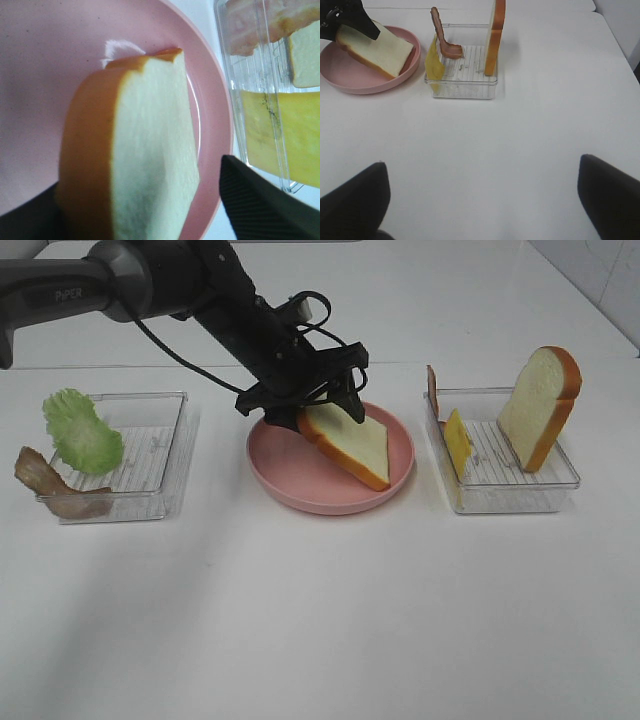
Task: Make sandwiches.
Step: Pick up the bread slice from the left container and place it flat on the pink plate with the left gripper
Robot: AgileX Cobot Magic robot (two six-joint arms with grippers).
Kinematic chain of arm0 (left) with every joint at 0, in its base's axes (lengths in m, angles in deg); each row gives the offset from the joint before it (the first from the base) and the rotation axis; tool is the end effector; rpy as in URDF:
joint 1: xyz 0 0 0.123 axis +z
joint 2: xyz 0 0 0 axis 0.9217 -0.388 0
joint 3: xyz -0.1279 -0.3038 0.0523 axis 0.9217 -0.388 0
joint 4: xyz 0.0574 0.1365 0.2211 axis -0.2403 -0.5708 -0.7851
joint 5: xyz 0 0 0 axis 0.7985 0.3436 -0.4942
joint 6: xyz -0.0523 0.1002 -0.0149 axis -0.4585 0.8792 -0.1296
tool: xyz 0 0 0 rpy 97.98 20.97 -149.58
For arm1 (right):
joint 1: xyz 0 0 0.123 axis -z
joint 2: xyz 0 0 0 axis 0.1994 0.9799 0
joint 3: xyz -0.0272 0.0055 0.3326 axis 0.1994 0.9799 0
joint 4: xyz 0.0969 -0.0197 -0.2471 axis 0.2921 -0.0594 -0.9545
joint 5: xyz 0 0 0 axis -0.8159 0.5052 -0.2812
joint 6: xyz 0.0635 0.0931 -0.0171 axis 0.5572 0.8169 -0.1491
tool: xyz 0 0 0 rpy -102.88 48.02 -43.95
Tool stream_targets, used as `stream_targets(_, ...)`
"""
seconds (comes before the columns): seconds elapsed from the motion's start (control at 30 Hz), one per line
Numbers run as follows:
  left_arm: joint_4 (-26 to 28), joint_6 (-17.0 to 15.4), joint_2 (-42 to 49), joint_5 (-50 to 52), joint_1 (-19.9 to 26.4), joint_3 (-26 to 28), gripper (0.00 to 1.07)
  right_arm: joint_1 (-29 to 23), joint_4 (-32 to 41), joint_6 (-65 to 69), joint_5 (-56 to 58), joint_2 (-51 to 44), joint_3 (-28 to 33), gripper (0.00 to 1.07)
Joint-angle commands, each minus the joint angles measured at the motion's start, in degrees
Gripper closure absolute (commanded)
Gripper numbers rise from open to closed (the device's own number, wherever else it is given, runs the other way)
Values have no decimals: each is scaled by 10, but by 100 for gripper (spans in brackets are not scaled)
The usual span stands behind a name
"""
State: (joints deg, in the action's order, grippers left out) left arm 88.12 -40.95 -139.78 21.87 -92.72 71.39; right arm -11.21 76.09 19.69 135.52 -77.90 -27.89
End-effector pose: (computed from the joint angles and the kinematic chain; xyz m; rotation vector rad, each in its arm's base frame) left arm 0.5128 -0.3020 0.1496 0.1567 2.7707 -0.8898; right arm -0.0191 0.0096 0.2761 -0.0881 2.0413 0.0568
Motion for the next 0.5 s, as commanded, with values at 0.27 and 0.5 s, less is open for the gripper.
stream_targets(0.27, -106, -26, 30, -40, -3, 1, 28, 0, 0, 2, -1, 1, 1, 10)
stream_targets(0.5, -215, -51, 78, -112, -3, 1, 28, 0, 0, 2, -1, 1, 1, 10)
